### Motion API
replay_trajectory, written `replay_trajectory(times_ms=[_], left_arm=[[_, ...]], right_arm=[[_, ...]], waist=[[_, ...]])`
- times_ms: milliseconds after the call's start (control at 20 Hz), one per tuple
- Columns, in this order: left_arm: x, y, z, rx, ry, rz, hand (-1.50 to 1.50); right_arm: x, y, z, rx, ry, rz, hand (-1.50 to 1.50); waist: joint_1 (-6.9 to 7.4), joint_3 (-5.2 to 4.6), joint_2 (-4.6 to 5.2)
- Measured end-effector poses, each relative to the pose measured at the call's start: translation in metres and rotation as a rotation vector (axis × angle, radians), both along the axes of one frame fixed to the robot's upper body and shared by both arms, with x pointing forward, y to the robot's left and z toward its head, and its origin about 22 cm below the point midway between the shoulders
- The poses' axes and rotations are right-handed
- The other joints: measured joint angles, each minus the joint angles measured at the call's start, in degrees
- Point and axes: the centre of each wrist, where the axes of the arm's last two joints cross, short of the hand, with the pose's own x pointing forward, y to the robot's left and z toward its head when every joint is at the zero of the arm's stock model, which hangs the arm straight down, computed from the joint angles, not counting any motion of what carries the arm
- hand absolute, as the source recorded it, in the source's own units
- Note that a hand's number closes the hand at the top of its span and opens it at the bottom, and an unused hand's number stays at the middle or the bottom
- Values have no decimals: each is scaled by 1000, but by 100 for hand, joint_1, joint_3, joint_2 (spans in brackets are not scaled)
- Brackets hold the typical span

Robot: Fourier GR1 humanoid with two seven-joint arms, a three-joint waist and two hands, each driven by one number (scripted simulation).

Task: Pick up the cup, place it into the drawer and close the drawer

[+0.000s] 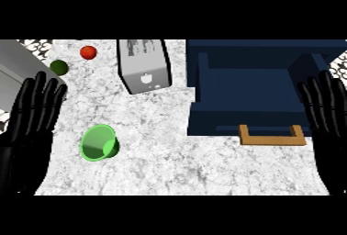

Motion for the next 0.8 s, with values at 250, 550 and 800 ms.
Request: replay_trajectory(times_ms=[250,550,800], left_arm=[[-4,12,-2,7,-21,-7,-150],[-2,0,-20,-125,42,-47,-150],[3,-5,-23,-167,65,-62,-150]], right_arm=[[1,3,-7,21,25,-3,-150],[3,2,-5,77,94,61,-150],[10,-3,-4,83,118,74,-150]], waist=[[-39,0,-48],[-61,-1,-62],[-59,0,-64]])
